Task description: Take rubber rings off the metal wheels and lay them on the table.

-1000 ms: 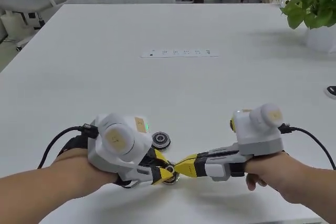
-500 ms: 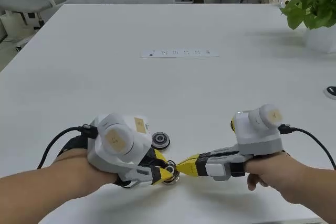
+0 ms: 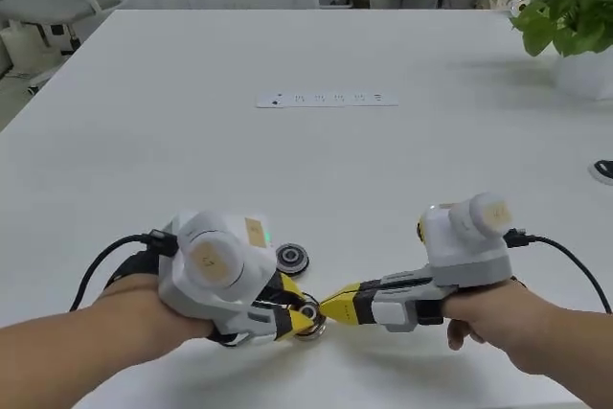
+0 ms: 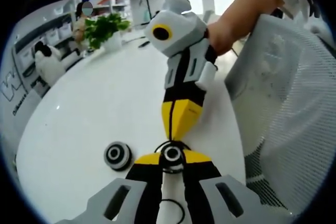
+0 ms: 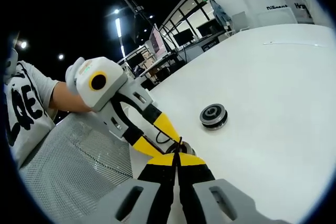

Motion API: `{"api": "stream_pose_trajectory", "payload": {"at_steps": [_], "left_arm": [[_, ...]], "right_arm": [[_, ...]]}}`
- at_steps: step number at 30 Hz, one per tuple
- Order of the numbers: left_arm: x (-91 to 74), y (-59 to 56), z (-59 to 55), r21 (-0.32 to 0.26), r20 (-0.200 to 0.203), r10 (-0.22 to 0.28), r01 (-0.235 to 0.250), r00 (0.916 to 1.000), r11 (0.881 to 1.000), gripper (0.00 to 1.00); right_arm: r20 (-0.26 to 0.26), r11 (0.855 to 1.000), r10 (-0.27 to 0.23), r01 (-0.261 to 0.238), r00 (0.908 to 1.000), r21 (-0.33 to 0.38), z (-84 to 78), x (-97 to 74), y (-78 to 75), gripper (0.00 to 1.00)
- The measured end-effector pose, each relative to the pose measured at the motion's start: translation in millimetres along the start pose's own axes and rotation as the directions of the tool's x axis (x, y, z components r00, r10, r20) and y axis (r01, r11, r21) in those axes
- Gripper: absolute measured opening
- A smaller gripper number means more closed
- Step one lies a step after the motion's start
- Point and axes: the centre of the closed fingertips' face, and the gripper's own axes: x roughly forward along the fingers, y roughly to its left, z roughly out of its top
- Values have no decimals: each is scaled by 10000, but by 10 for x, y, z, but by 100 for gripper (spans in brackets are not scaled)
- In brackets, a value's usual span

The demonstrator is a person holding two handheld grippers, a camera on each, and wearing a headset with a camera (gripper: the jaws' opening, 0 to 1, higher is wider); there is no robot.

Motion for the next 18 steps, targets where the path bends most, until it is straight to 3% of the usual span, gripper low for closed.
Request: {"api": "stream_pose_trajectory", "payload": {"at_steps": [8,18], "left_arm": [[-84,-69,-47,284,-53,-317,318,9995,9991,25],[-285,-13,96,-716,925,-224,291,9955,9970,35]], "right_arm": [[36,10000,4,-4,10000,46,6,-1,-9,0],[69,10000,44,-45,10000,82,19,-7,-3,0]]}}
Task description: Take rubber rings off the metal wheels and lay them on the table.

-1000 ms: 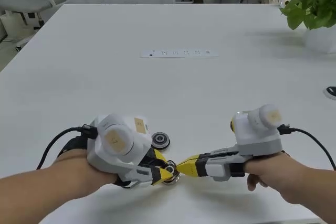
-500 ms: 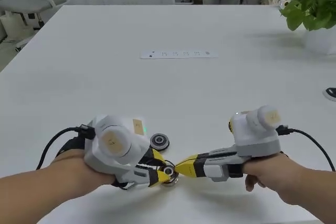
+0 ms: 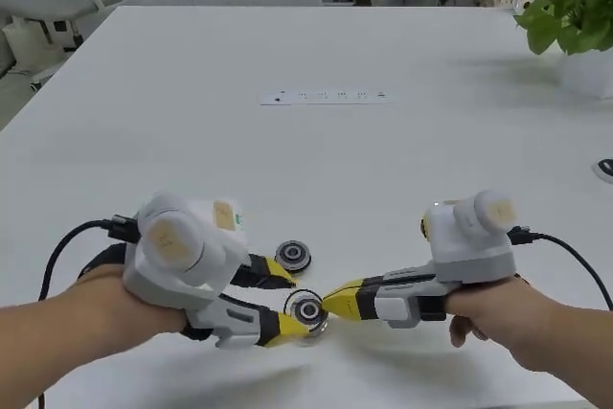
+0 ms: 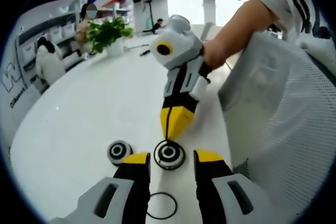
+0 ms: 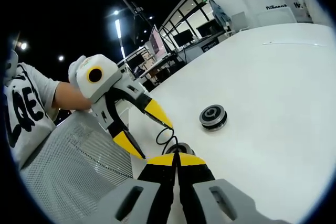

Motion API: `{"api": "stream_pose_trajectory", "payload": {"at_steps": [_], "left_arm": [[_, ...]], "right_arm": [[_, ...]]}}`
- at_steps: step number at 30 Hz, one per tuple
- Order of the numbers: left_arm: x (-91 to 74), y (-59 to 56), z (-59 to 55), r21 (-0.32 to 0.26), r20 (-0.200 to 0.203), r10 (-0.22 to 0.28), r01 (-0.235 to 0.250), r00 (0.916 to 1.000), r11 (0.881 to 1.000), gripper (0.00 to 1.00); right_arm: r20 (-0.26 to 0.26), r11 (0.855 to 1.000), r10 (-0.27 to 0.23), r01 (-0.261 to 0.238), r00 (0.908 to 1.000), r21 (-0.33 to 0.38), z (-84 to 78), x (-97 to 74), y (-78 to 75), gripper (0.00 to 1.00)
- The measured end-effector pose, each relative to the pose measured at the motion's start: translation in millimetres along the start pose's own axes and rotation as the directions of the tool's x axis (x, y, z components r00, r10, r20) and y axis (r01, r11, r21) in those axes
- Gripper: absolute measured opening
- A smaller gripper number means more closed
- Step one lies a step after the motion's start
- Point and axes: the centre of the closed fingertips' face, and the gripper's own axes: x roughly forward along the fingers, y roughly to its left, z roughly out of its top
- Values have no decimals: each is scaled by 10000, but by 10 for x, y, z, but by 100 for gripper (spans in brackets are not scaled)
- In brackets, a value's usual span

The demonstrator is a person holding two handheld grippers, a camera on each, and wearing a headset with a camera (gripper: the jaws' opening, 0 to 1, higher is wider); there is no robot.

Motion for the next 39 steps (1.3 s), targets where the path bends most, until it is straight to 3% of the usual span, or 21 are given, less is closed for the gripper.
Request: {"api": "stream_pose_trajectory", "payload": {"at_steps": [16,25,39], "left_arm": [[-399,112,44,-418,1021,766,-726,9918,9965,57],[-546,120,-44,-758,1155,1056,-973,9877,9924,70],[-770,167,-194,-1153,1191,1482,-1345,9818,9842,78]], "right_arm": [[36,9997,230,-230,9997,-33,63,11,59,0],[32,9992,378,-377,9993,-138,147,59,98,0],[-14,9967,701,-701,9975,-401,289,251,207,0]]}}
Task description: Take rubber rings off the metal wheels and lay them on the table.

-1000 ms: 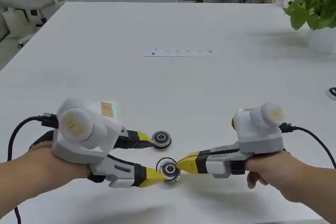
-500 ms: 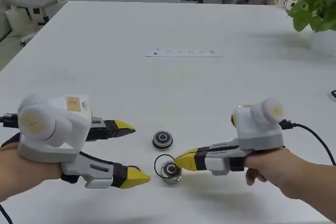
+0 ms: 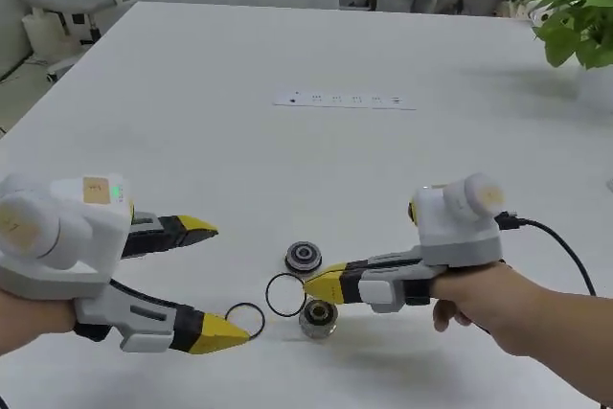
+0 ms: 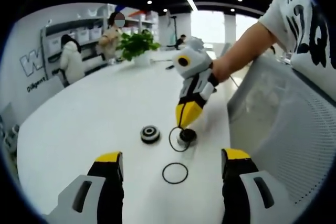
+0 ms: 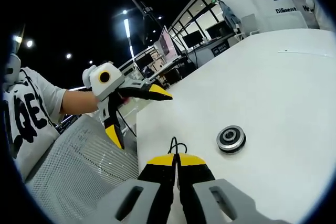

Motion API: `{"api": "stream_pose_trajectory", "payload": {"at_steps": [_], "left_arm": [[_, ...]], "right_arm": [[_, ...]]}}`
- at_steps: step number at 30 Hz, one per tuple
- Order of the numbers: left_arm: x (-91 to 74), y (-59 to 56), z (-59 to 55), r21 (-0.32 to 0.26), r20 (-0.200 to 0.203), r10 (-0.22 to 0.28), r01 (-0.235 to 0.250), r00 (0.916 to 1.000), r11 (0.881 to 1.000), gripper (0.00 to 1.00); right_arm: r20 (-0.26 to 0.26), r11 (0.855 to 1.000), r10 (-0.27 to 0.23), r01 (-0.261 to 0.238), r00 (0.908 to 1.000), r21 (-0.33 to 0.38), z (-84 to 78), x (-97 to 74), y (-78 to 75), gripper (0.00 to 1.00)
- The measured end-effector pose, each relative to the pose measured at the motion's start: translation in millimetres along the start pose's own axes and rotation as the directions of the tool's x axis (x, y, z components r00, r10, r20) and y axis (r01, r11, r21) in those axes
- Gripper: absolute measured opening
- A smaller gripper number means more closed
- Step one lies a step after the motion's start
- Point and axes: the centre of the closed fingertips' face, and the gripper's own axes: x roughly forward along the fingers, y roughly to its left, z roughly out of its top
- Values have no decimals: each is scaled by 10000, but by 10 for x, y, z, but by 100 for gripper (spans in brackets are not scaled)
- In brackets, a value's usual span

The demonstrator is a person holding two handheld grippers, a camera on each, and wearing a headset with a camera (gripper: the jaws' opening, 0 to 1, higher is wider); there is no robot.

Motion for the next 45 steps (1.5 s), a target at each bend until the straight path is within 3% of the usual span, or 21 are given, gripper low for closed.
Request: {"api": "stream_pose_trajectory", "payload": {"at_steps": [18,34,45], "left_arm": [[-222,135,-154,-383,-52,644,-646,9979,9972,81],[-299,184,-219,-440,-189,871,-879,9960,9952,81],[-313,168,-216,-462,-193,897,-905,9958,9948,81]], "right_arm": [[-343,9995,11,-22,9994,-300,1,329,38,0],[-566,9963,-725,696,9958,-513,-46,498,-98,0],[-832,9841,-1461,1362,9858,-1144,-69,561,-222,0]]}}
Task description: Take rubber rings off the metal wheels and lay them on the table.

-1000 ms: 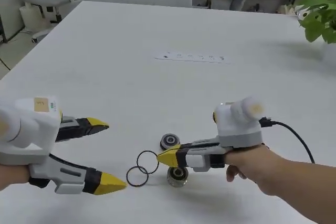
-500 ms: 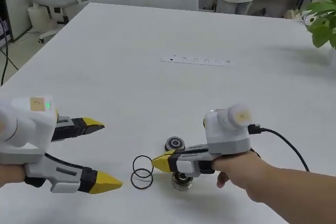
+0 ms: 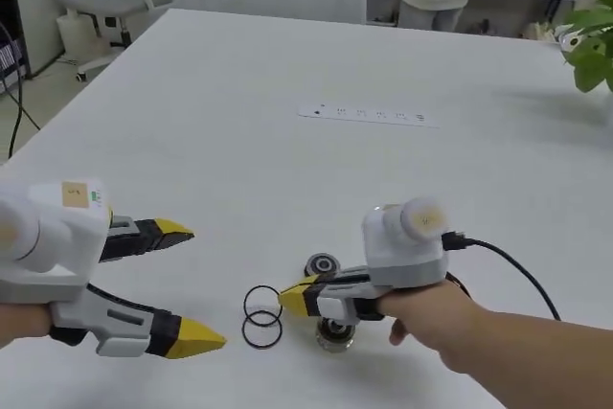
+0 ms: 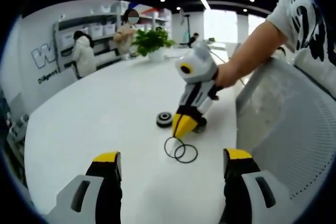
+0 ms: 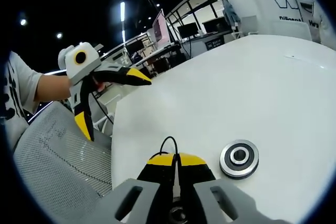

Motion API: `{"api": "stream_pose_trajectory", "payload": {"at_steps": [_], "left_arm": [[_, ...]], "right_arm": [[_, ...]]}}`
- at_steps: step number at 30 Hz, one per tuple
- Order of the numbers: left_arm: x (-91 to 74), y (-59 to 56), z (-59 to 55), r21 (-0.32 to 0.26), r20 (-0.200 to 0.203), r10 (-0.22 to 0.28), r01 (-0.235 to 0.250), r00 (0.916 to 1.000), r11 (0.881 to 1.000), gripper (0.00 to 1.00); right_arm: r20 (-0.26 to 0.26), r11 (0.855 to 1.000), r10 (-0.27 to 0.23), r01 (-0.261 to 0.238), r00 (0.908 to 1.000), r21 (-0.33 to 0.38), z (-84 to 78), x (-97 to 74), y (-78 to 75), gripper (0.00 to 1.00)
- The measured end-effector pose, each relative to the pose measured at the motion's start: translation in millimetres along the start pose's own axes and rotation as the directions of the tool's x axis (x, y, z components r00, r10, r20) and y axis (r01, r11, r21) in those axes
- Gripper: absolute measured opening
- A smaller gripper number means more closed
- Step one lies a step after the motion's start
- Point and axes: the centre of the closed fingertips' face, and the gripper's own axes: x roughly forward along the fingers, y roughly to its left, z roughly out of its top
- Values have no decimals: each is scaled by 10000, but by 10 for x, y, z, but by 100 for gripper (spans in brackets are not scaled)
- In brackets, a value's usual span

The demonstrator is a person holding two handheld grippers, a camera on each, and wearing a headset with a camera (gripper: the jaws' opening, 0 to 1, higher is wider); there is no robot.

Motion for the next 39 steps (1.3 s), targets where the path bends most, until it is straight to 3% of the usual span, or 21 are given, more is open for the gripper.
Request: {"api": "stream_pose_trajectory", "payload": {"at_steps": [8,16,31,39], "left_arm": [[-5,-19,-5,31,-43,-27,27,10000,10000,81],[-6,-13,0,39,-50,-25,25,10000,10000,81],[48,-1,54,43,-18,-94,95,10000,9999,80],[94,3,108,98,27,-197,197,9998,9998,80]], "right_arm": [[-76,9991,-251,248,9997,-345,-10,24,-42,0],[42,9981,-264,266,9996,-550,18,27,-36,7],[1010,9960,493,-414,9937,-787,283,-113,186,14],[1405,9950,492,-363,9889,-929,413,-280,182,18]]}}
